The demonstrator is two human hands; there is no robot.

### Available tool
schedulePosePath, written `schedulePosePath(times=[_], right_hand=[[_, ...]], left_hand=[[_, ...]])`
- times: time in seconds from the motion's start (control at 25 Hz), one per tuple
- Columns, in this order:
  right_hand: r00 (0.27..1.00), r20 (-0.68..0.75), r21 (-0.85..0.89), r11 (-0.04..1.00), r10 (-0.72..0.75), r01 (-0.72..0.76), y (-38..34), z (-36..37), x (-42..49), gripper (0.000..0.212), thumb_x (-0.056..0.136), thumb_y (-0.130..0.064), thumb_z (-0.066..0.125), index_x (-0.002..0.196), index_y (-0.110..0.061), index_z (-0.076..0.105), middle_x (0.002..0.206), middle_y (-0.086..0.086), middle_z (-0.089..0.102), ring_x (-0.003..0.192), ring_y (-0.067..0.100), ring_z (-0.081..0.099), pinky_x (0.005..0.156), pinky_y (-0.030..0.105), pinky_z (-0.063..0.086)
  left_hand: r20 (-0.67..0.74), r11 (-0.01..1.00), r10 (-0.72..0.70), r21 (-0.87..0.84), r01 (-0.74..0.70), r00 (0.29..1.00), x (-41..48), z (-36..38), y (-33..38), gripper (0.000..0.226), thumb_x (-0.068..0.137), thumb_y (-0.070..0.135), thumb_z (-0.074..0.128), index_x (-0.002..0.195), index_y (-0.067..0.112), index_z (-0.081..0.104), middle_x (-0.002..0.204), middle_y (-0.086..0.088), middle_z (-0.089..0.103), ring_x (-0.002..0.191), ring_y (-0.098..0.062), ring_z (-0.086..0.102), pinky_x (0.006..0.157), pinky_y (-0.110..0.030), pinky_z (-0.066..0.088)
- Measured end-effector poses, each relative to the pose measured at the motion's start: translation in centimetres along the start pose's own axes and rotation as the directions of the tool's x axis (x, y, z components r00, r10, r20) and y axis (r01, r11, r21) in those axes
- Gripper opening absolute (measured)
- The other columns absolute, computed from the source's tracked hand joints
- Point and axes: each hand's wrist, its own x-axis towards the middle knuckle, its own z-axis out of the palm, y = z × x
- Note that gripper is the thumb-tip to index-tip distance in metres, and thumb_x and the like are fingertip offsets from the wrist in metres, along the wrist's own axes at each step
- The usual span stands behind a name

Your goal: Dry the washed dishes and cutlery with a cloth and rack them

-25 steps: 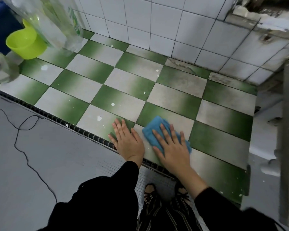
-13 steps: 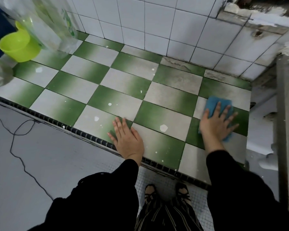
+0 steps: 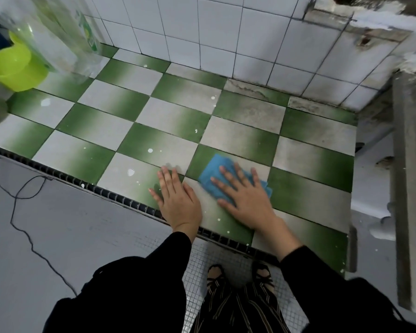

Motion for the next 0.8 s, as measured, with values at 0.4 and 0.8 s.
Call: schedulePosePath(times=[0.4, 0.8], right_hand=[[0.828, -0.012, 0.343, 0.78, 0.561, -0.523, -4.5, -0.2, -3.6, 0.065, 0.105, -0.037, 0.026, 0.15, -0.007, -0.009, 0.153, 0.003, -0.021, 0.146, 0.02, -0.018, 0.116, 0.031, -0.013], [0.861, 0.187, 0.055, 0.87, 0.473, -0.49, 1.6, -1.1, -10.1, 0.066, 0.095, -0.062, 0.004, 0.142, -0.028, -0.029, 0.153, 0.0, -0.032, 0.14, 0.016, -0.029, 0.111, 0.042, -0.021]], left_hand=[[0.4, 0.754, 0.645, -0.197, -0.627, 0.651, 2.0, 0.4, 4.7, 0.054, 0.101, 0.033, 0.017, 0.152, 0.015, 0.024, 0.16, 0.001, 0.016, 0.148, -0.015, 0.014, 0.119, -0.041, 0.003], [0.613, 0.808, 0.458, 0.015, -0.589, 0.644, -5.3, -0.5, 8.0, 0.068, 0.092, 0.049, -0.001, 0.151, 0.016, -0.01, 0.159, -0.002, -0.011, 0.147, -0.019, -0.01, 0.115, -0.044, -0.014]])
